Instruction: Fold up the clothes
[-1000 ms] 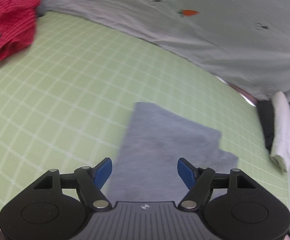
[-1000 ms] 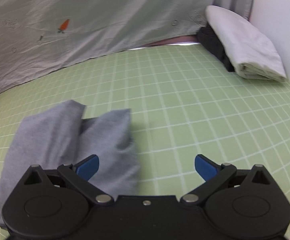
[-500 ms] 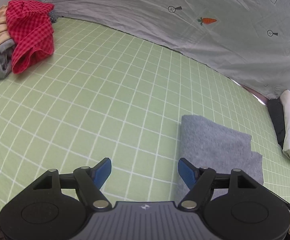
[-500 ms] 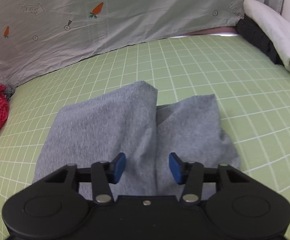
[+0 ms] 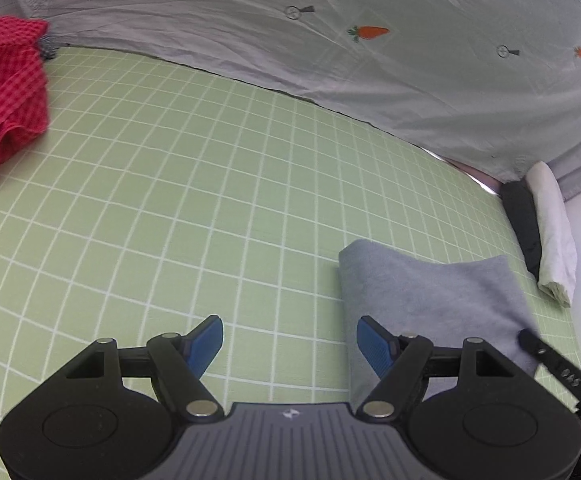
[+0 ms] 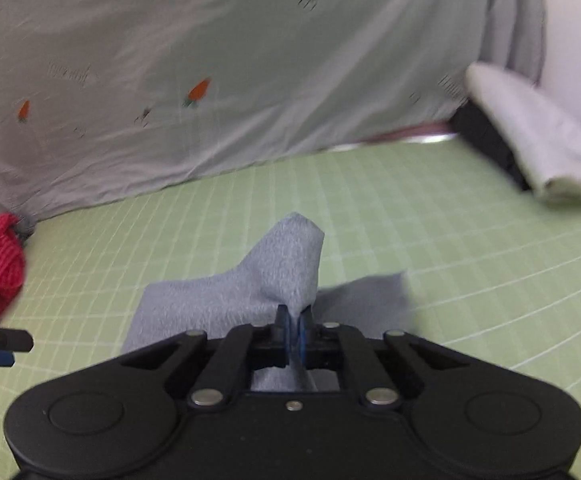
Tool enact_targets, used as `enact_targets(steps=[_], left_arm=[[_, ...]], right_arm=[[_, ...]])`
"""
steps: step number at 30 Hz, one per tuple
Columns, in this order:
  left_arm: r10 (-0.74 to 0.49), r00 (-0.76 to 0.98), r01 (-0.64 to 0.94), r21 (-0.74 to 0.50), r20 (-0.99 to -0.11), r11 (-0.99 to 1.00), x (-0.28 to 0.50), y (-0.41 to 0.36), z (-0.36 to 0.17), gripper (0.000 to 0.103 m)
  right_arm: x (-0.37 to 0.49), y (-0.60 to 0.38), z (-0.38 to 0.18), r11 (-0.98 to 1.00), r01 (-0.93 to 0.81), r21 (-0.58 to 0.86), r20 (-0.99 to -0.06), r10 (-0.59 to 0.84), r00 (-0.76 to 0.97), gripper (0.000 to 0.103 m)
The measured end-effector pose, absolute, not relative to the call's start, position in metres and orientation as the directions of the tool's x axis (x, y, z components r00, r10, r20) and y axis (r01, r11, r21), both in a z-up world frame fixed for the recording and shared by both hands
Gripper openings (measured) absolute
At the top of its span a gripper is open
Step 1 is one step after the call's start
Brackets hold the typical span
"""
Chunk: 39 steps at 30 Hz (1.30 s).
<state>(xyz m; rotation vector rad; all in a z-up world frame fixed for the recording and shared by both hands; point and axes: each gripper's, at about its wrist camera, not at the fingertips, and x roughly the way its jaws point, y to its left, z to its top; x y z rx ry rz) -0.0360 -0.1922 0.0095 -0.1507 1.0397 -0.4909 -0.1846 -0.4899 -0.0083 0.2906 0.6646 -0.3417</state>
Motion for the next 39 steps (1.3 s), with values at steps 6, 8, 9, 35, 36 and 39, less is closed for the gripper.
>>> enact_targets(steps=[6, 8, 9, 35, 36, 39], left_arm=[[-0.452, 0.370, 0.320, -0.345, -0.812, 0.882, -0.035, -0.210, -0.001, 0.079], [-0.445, 0.367, 0.322, -0.337, -0.817, 0.885, -0.035, -0.216, -0.003, 0.080], [-0.443, 0.365, 0.321, -0.336, -0.819, 0.885, -0.035, -0.219, -0.004, 0.080], [-0.455, 0.240, 0.461, -0.312, -0.858, 0.831, -0.051, -0.272, -0.024, 0.083], [-0.459, 0.235, 0.473, -0.312, -0.856, 0.824, -0.054, -0.275, -0.025, 0.086], [-0.474, 0.219, 0.501, -0.319, -0.853, 0.805, -0.058, -0.284, -0.026, 0.088]], right_arm=[[-0.200, -0.532, -0.033, 0.838, 0.543, 0.050, -0.737, -0.336, 0.587, 0.023], [-0.206, -0.539, -0.039, 0.822, 0.562, 0.087, -0.745, -0.321, 0.585, 0.036], [-0.208, -0.540, -0.040, 0.823, 0.560, 0.097, -0.743, -0.314, 0.591, 0.041], [-0.242, -0.511, -0.050, 0.838, 0.541, 0.077, -0.831, -0.246, 0.500, 0.021], [-0.244, -0.511, -0.052, 0.834, 0.548, 0.069, -0.830, -0.257, 0.495, 0.028], [-0.249, -0.512, -0.047, 0.821, 0.562, 0.099, -0.810, -0.261, 0.525, 0.053]])
